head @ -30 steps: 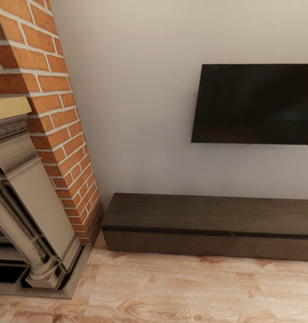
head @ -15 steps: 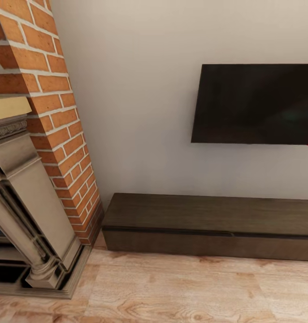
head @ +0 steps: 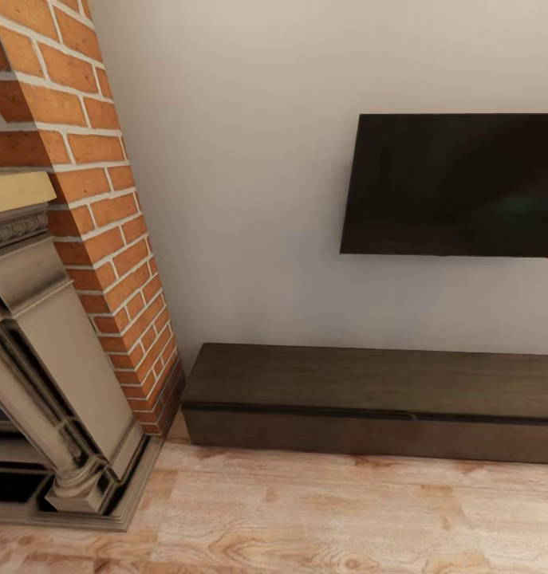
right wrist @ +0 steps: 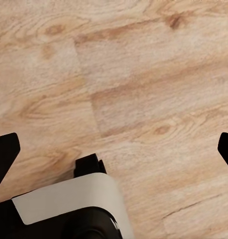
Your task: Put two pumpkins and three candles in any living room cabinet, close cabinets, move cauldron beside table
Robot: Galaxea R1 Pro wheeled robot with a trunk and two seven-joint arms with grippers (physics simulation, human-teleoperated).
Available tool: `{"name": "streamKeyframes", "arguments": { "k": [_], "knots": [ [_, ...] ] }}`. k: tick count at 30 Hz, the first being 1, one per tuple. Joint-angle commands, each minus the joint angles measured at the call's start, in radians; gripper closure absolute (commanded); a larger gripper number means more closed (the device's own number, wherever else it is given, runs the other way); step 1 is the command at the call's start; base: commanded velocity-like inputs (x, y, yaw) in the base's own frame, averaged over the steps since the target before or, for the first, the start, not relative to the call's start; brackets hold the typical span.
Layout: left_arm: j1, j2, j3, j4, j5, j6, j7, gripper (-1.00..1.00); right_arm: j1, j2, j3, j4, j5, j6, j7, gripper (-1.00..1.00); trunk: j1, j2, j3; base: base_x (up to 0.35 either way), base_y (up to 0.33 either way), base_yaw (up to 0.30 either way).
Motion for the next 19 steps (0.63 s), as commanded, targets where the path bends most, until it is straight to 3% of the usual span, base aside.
{"name": "streamKeyframes", "arguments": {
  "k": [1, 19],
  "knots": [
    [0.000, 0.000, -0.008, -0.001, 0.010, -0.002, 0.003, -1.00, -0.001, 0.001, 0.008, 0.003, -0.006, -0.004, 0.000, -1.00, 0.000, -0.001, -0.001, 0.000, 0.000, 0.000],
    [0.000, 0.002, -0.007, -0.001, 0.011, -0.002, 0.002, -1.00, -0.001, 0.001, 0.009, 0.002, -0.007, -0.004, 0.001, -1.00, 0.000, -0.001, -0.001, 0.000, 0.000, 0.000]
  ]
}}
